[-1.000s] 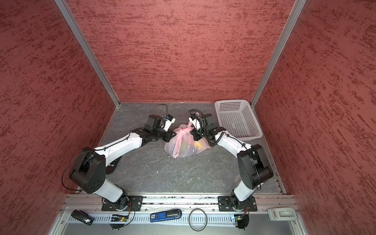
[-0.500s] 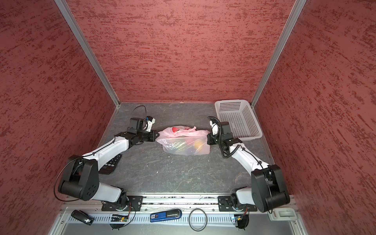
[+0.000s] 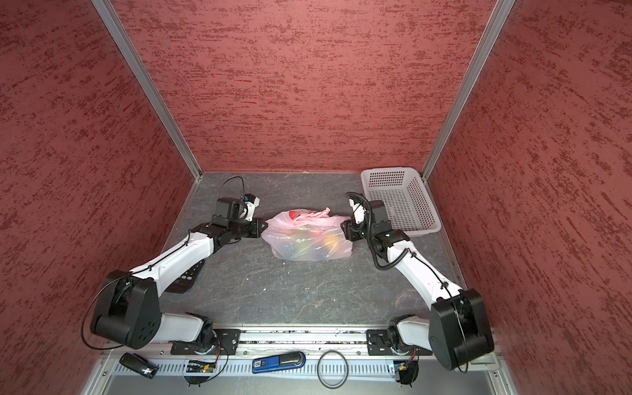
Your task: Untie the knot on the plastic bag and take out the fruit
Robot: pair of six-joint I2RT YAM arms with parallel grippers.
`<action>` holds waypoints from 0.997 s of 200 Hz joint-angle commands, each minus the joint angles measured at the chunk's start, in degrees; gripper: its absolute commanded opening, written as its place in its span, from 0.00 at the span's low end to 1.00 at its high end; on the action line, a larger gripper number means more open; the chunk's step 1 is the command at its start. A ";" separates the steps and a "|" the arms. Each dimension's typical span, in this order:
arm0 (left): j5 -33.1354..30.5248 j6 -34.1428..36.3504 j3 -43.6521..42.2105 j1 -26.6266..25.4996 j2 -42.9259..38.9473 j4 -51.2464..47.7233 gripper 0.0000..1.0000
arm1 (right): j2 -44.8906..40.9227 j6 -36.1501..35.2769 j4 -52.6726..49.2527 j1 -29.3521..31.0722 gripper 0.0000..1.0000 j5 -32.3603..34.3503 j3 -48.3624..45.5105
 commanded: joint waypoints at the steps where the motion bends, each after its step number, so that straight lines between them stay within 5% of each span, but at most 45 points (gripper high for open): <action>1: -1.43 0.40 1.56 -0.69 -1.98 0.81 0.00 | -1.55 -8.18 -5.01 3.58 0.76 3.26 3.74; 43: -1.68 0.40 2.39 -1.31 -2.39 0.76 0.00 | 4.01 -13.64 -5.12 9.60 0.86 7.38 7.82; 100: -2.52 0.38 1.89 -2.12 -3.16 0.83 0.00 | 15.17 -17.51 1.32 13.13 0.77 17.17 13.78; 154: -3.66 1.06 1.21 -2.00 -3.43 -0.79 0.00 | 12.85 -18.56 6.23 13.07 0.11 23.88 10.66; 174: -4.67 1.11 0.44 -1.39 -3.79 -1.41 0.00 | 9.91 -16.23 5.04 11.66 0.00 23.67 8.73; 199: -5.42 1.35 -0.29 -0.01 -3.79 -2.29 0.00 | 5.34 -11.62 4.49 8.95 0.00 22.36 5.64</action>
